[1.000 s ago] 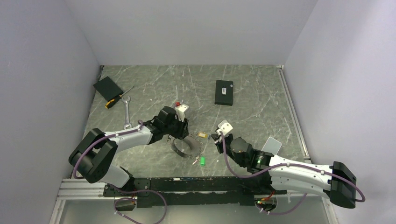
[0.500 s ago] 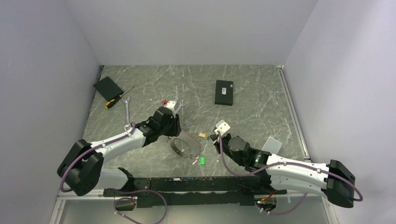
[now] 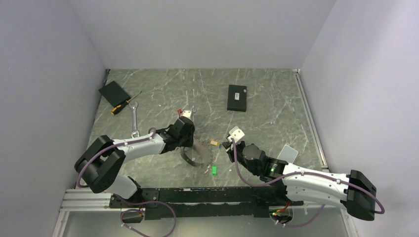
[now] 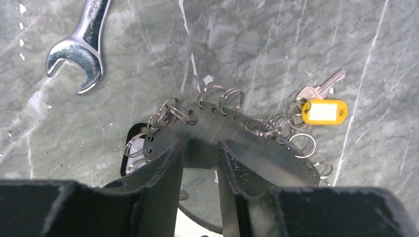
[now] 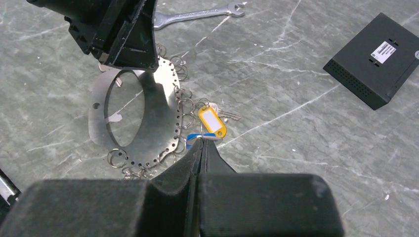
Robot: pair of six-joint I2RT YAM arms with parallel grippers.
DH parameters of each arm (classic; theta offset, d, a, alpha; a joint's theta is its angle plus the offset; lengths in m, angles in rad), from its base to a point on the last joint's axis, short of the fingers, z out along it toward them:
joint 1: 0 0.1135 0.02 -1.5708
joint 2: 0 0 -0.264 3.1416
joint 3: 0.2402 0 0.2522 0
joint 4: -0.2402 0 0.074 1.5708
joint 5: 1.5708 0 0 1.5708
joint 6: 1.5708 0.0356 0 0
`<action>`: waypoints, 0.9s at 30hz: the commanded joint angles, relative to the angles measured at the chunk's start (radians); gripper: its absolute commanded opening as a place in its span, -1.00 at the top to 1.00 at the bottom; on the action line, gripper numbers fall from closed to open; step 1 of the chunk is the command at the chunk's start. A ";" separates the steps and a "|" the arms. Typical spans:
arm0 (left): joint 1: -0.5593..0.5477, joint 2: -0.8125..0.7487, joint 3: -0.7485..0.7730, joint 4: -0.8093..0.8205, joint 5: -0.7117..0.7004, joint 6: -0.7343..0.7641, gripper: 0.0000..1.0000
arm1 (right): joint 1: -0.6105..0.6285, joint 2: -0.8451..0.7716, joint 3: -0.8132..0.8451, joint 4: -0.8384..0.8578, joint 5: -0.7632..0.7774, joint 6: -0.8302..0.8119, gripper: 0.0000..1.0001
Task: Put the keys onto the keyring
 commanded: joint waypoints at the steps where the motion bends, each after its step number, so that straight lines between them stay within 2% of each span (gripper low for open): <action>1: -0.013 0.022 0.036 0.032 -0.085 -0.031 0.29 | -0.005 -0.014 0.014 0.036 -0.008 0.011 1.00; 8: -0.055 0.104 0.087 0.001 -0.198 -0.031 0.39 | -0.004 -0.023 0.014 0.026 -0.003 0.011 1.00; 27: -0.112 0.161 0.138 -0.063 -0.332 -0.036 0.49 | -0.005 -0.022 0.017 0.022 -0.006 0.010 1.00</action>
